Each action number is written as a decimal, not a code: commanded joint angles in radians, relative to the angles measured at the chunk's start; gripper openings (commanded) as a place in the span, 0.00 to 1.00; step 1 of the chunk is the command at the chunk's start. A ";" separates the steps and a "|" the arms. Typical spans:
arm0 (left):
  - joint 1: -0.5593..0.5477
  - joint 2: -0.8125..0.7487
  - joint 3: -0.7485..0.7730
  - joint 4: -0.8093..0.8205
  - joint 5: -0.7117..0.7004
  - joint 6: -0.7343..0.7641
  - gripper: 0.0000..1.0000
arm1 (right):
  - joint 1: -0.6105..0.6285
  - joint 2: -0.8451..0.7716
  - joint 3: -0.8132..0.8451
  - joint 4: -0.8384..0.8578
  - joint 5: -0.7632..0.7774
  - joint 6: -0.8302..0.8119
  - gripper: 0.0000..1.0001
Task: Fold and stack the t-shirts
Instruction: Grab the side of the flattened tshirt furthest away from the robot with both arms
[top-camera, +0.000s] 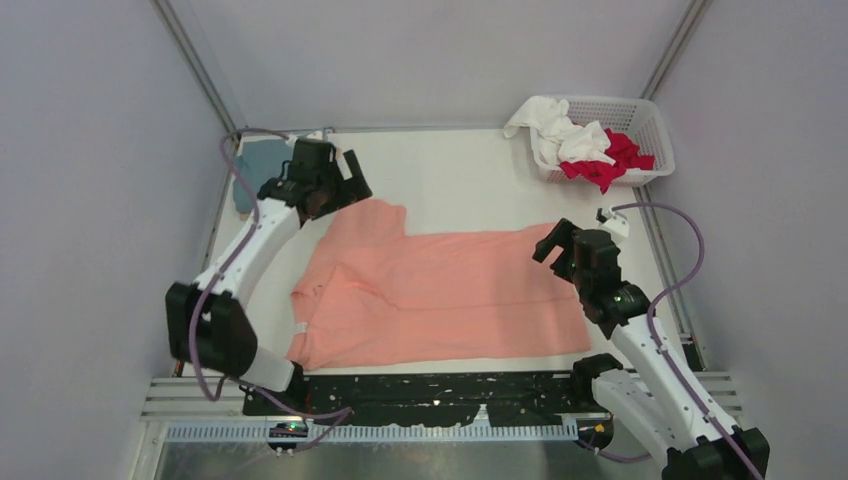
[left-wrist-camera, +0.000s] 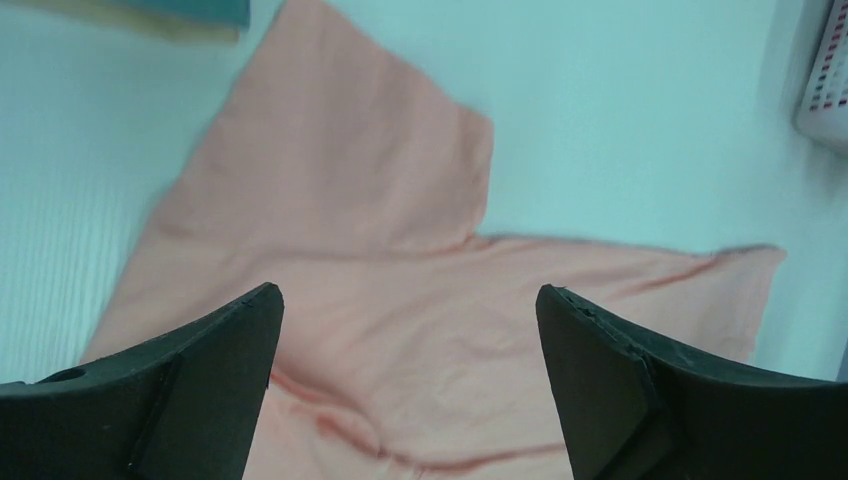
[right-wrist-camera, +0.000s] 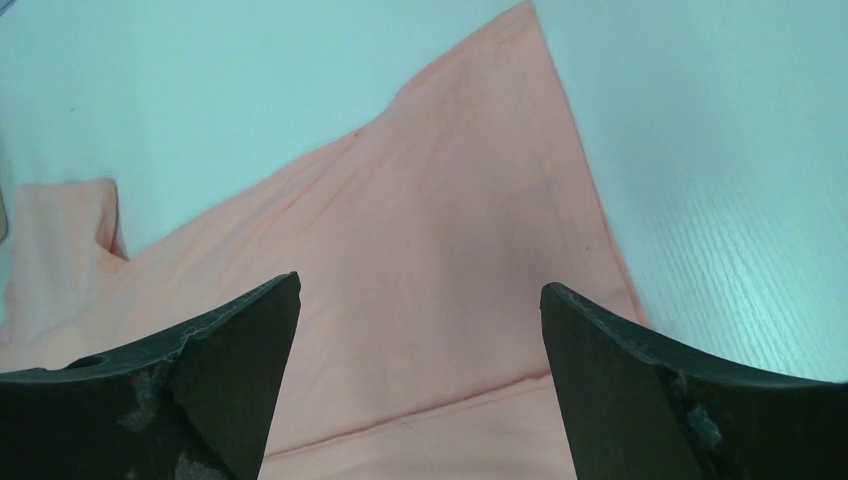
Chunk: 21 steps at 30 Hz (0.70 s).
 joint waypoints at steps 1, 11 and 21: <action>0.009 0.328 0.295 -0.015 -0.065 0.092 1.00 | 0.002 0.110 0.017 0.180 0.072 -0.031 0.95; 0.070 0.890 0.911 -0.163 -0.072 0.044 1.00 | -0.012 0.365 0.115 0.212 0.036 -0.102 0.95; 0.083 0.997 0.911 -0.198 -0.051 -0.022 1.00 | -0.021 0.421 0.134 0.221 0.001 -0.095 0.95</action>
